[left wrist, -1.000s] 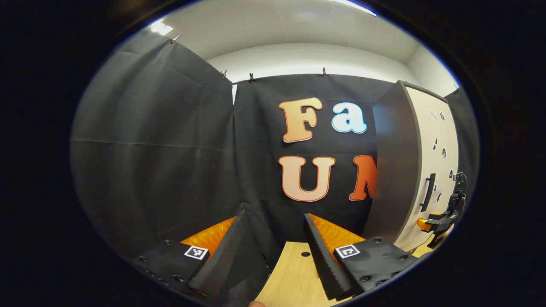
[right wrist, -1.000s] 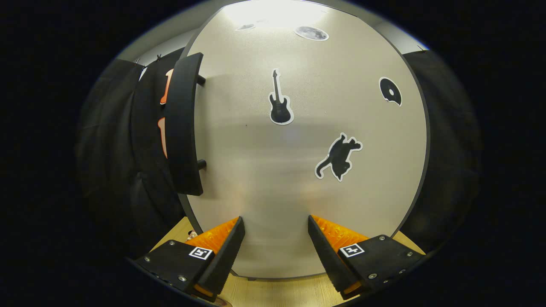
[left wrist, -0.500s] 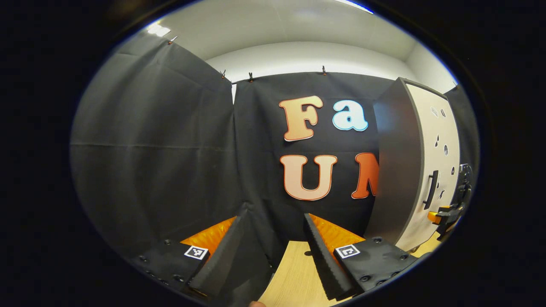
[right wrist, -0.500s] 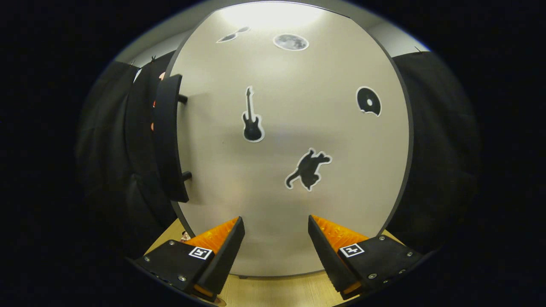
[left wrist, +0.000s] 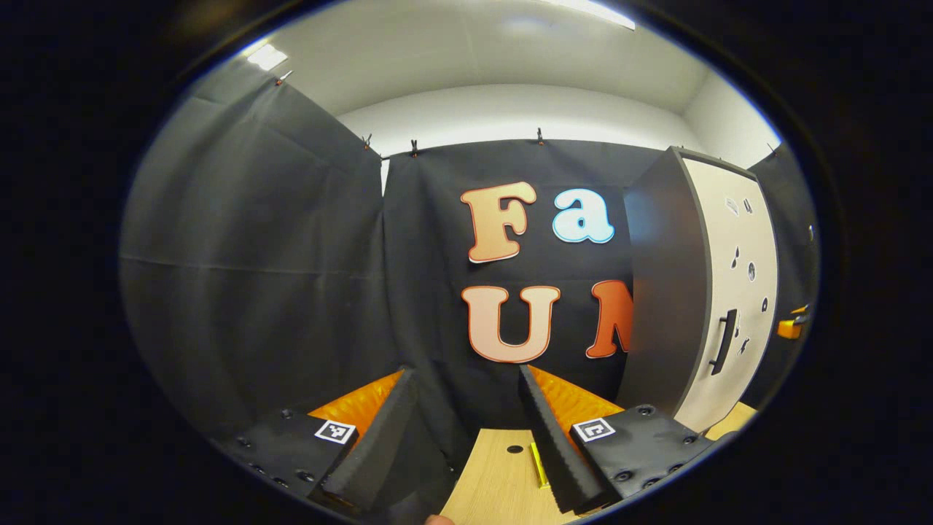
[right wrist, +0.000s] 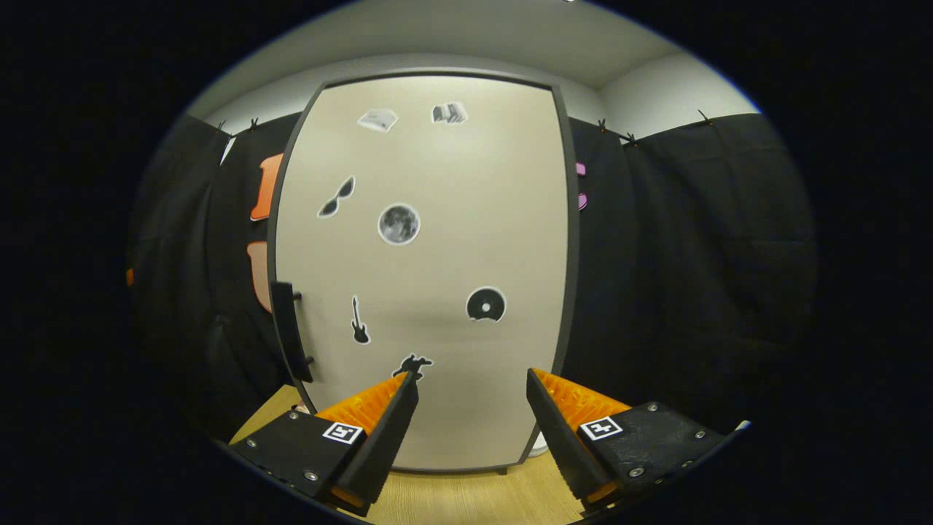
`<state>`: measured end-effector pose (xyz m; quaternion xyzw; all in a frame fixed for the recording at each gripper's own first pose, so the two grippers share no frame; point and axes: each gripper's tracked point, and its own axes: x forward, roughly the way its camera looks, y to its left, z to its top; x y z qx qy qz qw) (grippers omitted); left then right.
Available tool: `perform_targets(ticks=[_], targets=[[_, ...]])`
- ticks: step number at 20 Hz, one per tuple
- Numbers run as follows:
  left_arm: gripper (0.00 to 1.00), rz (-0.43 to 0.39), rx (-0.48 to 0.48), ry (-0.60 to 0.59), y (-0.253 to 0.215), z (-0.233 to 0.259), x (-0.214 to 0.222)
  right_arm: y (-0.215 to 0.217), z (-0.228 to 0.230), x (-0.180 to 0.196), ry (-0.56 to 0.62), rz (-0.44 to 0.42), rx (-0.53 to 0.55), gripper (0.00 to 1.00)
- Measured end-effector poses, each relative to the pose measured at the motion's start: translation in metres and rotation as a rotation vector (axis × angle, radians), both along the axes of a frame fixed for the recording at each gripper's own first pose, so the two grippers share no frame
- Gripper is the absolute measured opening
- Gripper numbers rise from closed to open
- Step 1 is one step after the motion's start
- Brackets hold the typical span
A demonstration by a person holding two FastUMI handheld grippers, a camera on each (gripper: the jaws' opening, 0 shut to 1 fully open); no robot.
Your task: Open the cabinet door with the right hand, grasp the bottle in the cabinet with the left hand and place it on the coaster, then close the cabinet door with the right hand.
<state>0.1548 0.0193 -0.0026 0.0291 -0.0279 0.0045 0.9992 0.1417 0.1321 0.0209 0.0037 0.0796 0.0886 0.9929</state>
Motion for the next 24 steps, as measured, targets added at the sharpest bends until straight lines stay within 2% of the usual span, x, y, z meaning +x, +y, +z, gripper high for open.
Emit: perform_targets(ticks=[2, 5, 9, 10, 12, 13, 15, 18, 20, 22, 24], targets=[[0.93, -0.009, 0.002, -0.016, -0.006, 0.009, -0.002, -0.026, 0.034, -0.018, -0.027, -0.026, 0.004, 0.93], [0.90, 0.004, 0.016, -0.021, -0.001, 0.016, -0.005, -0.059, 0.084, -0.042, -0.114, -0.060, -0.053, 0.93], [0.93, 0.012, -0.009, -0.034, 0.002, 0.030, -0.012, -0.079, 0.121, -0.075, -0.158, -0.083, -0.057, 0.93], [0.95, 0.013, -0.013, -0.047, 0.003, 0.035, -0.016, -0.080, 0.126, -0.083, -0.166, -0.076, -0.044, 0.92], [0.90, 0.014, -0.015, -0.067, 0.006, 0.040, -0.022, -0.086, 0.130, -0.092, -0.173, -0.082, -0.038, 0.93], [0.94, 0.015, -0.017, -0.073, 0.007, 0.042, -0.024, -0.090, 0.129, -0.095, -0.173, -0.091, -0.041, 0.93], [0.90, 0.022, -0.018, -0.079, 0.009, 0.045, -0.028, -0.091, 0.128, -0.098, -0.162, -0.088, -0.037, 0.93], [0.90, 0.024, -0.018, -0.073, 0.010, 0.044, -0.032, -0.087, 0.126, -0.096, -0.152, -0.079, -0.034, 0.93], [0.95, 0.024, -0.022, -0.063, 0.012, 0.040, -0.036, -0.082, 0.126, -0.098, -0.153, -0.061, -0.039, 0.93], [0.95, 0.035, -0.020, -0.062, 0.018, 0.040, -0.039, -0.078, 0.127, -0.099, -0.165, -0.055, -0.062, 0.93], [0.90, 0.057, -0.017, -0.064, 0.028, 0.042, -0.042, -0.075, 0.133, -0.102, -0.179, -0.050, -0.066, 0.93]])
